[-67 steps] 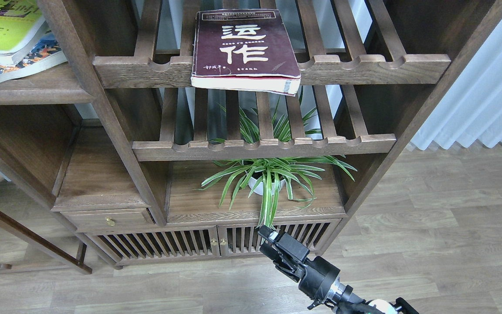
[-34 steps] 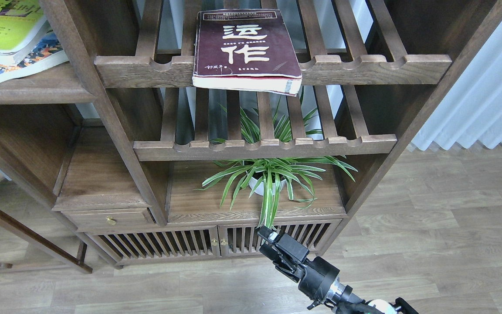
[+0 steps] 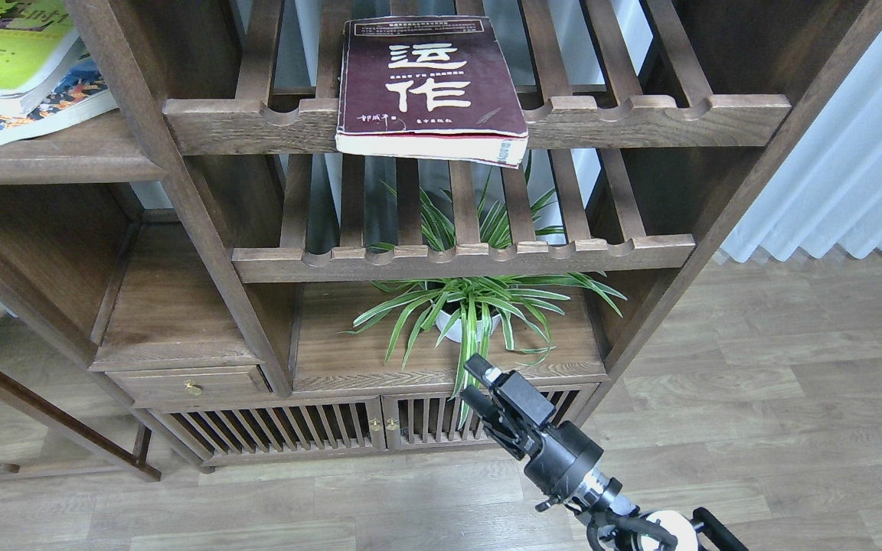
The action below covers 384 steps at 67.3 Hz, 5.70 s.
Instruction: Organize books on shelf
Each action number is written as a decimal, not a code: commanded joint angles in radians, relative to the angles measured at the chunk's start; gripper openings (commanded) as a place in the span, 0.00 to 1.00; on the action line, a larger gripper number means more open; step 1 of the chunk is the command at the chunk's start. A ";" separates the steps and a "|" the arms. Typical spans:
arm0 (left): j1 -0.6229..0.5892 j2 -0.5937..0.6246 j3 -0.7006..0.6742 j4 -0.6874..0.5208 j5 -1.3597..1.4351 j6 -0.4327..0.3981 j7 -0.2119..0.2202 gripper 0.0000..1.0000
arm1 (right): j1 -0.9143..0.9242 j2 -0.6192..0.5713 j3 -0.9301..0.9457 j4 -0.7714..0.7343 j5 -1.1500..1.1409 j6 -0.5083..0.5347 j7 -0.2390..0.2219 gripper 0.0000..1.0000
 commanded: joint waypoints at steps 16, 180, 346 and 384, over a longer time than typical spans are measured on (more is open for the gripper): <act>0.464 -0.508 -0.388 0.275 -0.106 0.000 -0.015 0.99 | 0.018 0.000 -0.004 0.124 -0.004 0.000 0.001 0.97; 0.652 -0.755 -0.552 0.464 0.067 0.000 -0.015 1.00 | 0.579 0.000 0.122 0.265 -0.153 -0.621 0.117 0.15; 0.779 -1.062 -0.996 -0.050 0.165 0.000 -0.034 0.98 | 0.033 0.000 0.008 0.103 -0.029 0.000 -0.103 0.01; 0.773 -1.212 -1.097 0.056 0.018 0.000 -0.047 0.07 | 0.033 0.000 -0.035 0.113 -0.029 0.000 -0.082 0.01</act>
